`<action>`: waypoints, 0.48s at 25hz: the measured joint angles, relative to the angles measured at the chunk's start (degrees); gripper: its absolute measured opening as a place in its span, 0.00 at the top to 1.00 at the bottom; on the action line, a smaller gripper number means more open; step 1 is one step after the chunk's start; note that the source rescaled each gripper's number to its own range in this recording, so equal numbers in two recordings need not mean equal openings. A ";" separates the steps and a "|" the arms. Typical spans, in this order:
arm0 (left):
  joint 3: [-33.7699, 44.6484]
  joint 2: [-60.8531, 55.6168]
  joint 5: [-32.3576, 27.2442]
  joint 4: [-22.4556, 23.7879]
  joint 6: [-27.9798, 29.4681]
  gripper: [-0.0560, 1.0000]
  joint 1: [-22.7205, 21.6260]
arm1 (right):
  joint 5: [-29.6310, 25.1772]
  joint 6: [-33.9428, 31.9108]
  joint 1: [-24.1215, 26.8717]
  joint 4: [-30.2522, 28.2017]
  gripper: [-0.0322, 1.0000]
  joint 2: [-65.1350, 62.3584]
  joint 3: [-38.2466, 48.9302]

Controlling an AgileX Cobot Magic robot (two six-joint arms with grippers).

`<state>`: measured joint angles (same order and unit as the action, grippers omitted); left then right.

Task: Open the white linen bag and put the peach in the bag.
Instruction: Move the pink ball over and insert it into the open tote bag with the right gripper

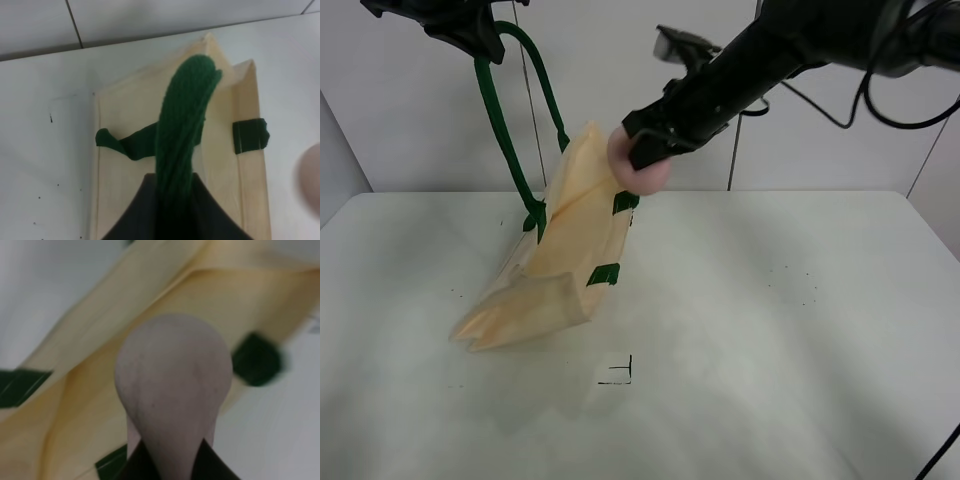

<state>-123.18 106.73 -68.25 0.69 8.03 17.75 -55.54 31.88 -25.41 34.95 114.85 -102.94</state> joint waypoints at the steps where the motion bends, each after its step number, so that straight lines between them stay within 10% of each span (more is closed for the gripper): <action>1: 0.00 0.00 0.00 0.02 -0.07 0.95 0.00 | 0.66 1.20 -1.00 0.34 0.97 1.13 0.00; 12: -0.05 -0.70 0.00 0.18 -0.17 0.95 0.00 | 12.86 11.65 -5.48 9.91 0.97 12.23 0.00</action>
<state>-123.24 106.04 -68.25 0.87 7.86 17.75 -42.67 43.53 -30.89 44.86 127.08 -102.94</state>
